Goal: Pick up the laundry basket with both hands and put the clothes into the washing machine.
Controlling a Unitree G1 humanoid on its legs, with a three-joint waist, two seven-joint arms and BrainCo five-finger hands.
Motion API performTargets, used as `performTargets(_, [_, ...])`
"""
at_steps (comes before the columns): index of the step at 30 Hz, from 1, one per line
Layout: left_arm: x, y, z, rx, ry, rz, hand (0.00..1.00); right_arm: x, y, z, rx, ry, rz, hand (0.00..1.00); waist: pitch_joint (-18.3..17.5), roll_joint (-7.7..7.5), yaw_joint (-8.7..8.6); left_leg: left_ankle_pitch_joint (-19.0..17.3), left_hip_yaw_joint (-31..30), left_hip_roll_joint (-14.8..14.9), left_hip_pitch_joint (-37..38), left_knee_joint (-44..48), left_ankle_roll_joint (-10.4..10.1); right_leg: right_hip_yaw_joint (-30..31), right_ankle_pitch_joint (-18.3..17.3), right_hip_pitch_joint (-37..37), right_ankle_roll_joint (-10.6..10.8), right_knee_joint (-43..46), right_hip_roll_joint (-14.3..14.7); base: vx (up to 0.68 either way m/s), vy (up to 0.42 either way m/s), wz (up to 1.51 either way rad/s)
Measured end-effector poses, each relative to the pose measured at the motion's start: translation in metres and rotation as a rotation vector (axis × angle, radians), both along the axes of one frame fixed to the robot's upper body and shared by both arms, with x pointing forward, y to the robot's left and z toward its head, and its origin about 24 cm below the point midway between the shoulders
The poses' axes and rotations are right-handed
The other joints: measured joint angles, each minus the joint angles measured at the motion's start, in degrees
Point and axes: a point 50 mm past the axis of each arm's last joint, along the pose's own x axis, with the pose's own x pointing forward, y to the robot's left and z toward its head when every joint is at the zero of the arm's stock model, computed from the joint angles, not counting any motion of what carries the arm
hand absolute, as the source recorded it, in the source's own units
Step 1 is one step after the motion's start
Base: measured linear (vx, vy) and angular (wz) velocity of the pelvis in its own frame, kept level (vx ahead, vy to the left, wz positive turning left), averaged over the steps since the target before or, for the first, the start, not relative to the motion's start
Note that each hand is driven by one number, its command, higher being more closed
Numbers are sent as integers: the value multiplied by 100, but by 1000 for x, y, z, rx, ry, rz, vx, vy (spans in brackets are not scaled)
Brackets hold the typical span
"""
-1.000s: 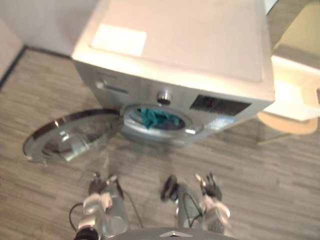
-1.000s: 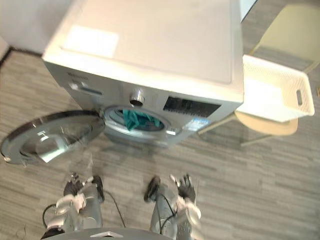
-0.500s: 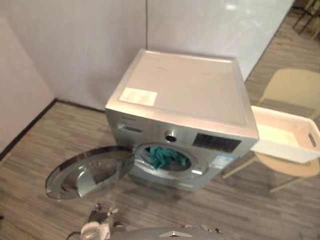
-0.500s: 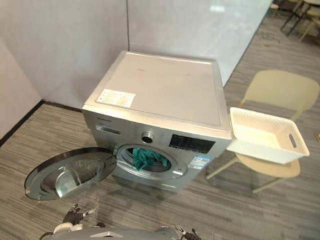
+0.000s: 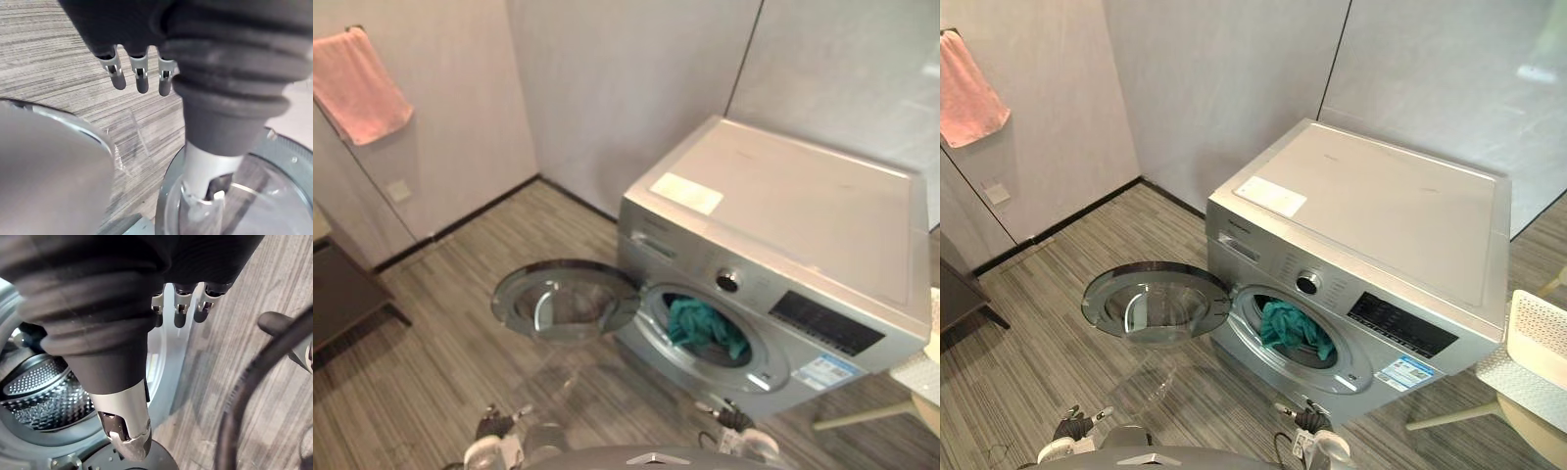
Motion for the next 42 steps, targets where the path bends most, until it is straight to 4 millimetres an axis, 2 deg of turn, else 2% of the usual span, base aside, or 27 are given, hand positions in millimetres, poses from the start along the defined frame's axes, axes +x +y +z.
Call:
performTargets(1, [6,0,3,-10,-33,23,0,-1,-2,0,1,2,-19,0,-12,12,-2,-33,-152,68,18,-183,-137,37,17,-112,52,172,-89,28,531,32])
performTargets(2, [22,3,12,-10,-115,51,0,-1,-3,0,8,0,-55,0,-42,-25,32,-474,-424,-257,118,-577,-655,187,75,-413,128,428,-312,-9,557,42])
performTargets(3, [36,10,23,18,-189,63,0,-1,8,-5,51,15,-72,0,15,-193,13,-724,-576,-518,-5,-708,-845,355,159,-589,230,418,-472,-61,536,45])
performTargets(5, [48,17,33,43,-246,59,0,-4,18,-8,79,33,-76,0,59,-309,6,-838,-631,-638,-74,-685,-824,436,271,-548,229,329,-513,-177,444,65])
performTargets(6, [68,24,54,67,-376,55,0,-16,32,-15,128,63,-132,0,99,-403,0,-1023,-876,-960,-178,-444,-736,328,719,-169,208,21,-601,-229,413,90])
performTargets(7, [73,23,60,69,-412,44,0,-18,32,-15,133,63,-154,0,98,-404,5,-1094,-919,-1073,-220,-422,-675,269,782,-105,194,-35,-671,-257,396,100])
performTargets(9, [86,13,82,42,-553,-3,0,-19,21,-12,136,21,-274,0,98,-464,40,-1196,-817,-1727,-463,-384,-475,256,721,-143,123,-286,-1223,-209,323,46])
performTargets(10, [85,10,83,35,-566,-11,0,-19,19,-11,133,14,-289,0,75,-593,18,-1139,-723,-1869,-439,-417,-383,290,692,-223,-120,-361,-1382,-109,257,7])
performTargets(11, [84,4,84,14,-582,-18,0,-19,13,-9,119,1,-294,0,71,-409,18,-1186,-599,-1995,-488,-376,-332,334,594,-379,-836,-376,-1488,-75,287,-34])
performTargets(12, [79,-3,84,-10,-588,-30,0,-14,-3,-4,77,-27,-288,0,108,-37,37,-1119,-459,-2027,-541,-399,-86,429,147,-566,-1863,-340,-1496,-171,419,-66])
performTargets(13, [74,-4,83,-20,-594,-5,0,-12,-11,1,49,-54,-283,0,107,163,-21,-960,-247,-2003,-475,-693,237,743,-263,-716,-1710,-130,-1486,-169,345,-58])
performTargets(14, [73,-3,85,-17,-606,16,0,-8,-13,4,38,-78,-278,0,129,255,-80,-864,-141,-1967,-426,-846,381,907,-246,-845,-1279,434,-1450,-147,296,-34])
performTargets(15, [74,3,89,3,-623,29,0,-4,-12,5,36,-92,-259,0,166,210,-130,-704,35,-1959,-273,-1149,507,1106,-384,-1037,-934,1503,-1361,-8,141,-23])
performTargets(16, [73,14,97,42,-655,39,0,-1,0,3,64,-91,-231,0,243,81,-132,-485,243,-1941,103,-1590,519,1405,-528,-1098,-700,2560,-874,-5,143,-59])
performTargets(17, [67,20,104,72,-675,54,0,0,9,2,83,-94,-202,0,239,-103,-60,-325,407,-1915,241,-1862,519,1568,-941,-1053,-425,2583,-287,-11,52,-76])
performTargets(18, [65,22,105,81,-681,57,0,-2,11,1,89,-90,-188,0,225,-87,-36,-267,479,-1863,223,-1920,501,1718,-936,-1051,-377,2429,-99,-84,66,-77])
performTargets(19, [66,21,107,84,-690,63,0,1,16,1,101,-97,-163,0,223,-77,-50,-184,519,-1807,183,-2013,485,2031,-895,-1100,-105,2168,166,-100,66,-21])
performTargets(20, [72,21,112,85,-714,64,0,-3,22,-1,120,-87,-159,0,227,-150,-168,31,452,-1845,253,-2290,488,2172,-1025,-1001,-4,1764,458,-58,28,8])
performTargets(22, [77,22,115,83,-740,86,0,-11,25,-4,132,-70,-152,0,175,-347,-188,349,455,-1964,414,-2733,464,2143,-1079,-571,-272,665,716,6,-52,6])
performTargets(23, [81,23,117,81,-753,108,0,-12,23,-4,129,-71,-151,0,136,-350,-188,491,474,-1959,465,-3003,367,2173,-891,-413,-120,19,873,-32,-40,-25])
performTargets(24, [85,24,120,67,-777,127,0,-13,21,-4,121,-67,-151,0,107,-295,-183,697,495,-1940,576,-3342,339,2192,-686,-362,-164,-342,1005,-44,-20,-21])
performTargets(28, [89,39,128,100,-817,208,0,-7,14,0,80,-74,-81,0,33,-114,-170,1143,803,-1886,887,-4178,305,2487,-318,-397,-194,-875,1213,-58,-17,-42])
performTargets(30, [90,48,131,126,-821,209,0,-8,13,3,70,-91,-64,0,-17,82,-287,1261,835,-1892,933,-4405,309,2505,-193,-383,-148,-1093,1268,-33,-5,-14])
performTargets(34, [101,58,126,150,-786,183,0,-19,15,1,81,-79,-61,0,-42,115,-315,1274,862,-1866,947,-4433,327,2527,-170,-361,-118,-1143,1304,4,-9,-4])
performTargets(37, [116,70,132,182,-783,158,0,-17,15,2,83,-89,-55,0,50,28,-355,1273,1010,-1801,895,-4430,317,2663,-112,-456,-133,-1217,1366,-9,-18,-26])
performTargets(40, [149,89,164,246,-867,123,0,3,15,11,80,-165,-8,0,326,-94,-379,1273,1476,-1638,377,-4302,273,3099,78,-1224,-211,-1069,1446,-60,26,-74])
performTargets(42, [180,110,212,323,-987,110,0,26,18,22,76,-245,29,0,730,-327,-398,1144,1857,-1436,-275,-3731,348,3467,314,-1839,-252,-977,1506,-88,15,-92])
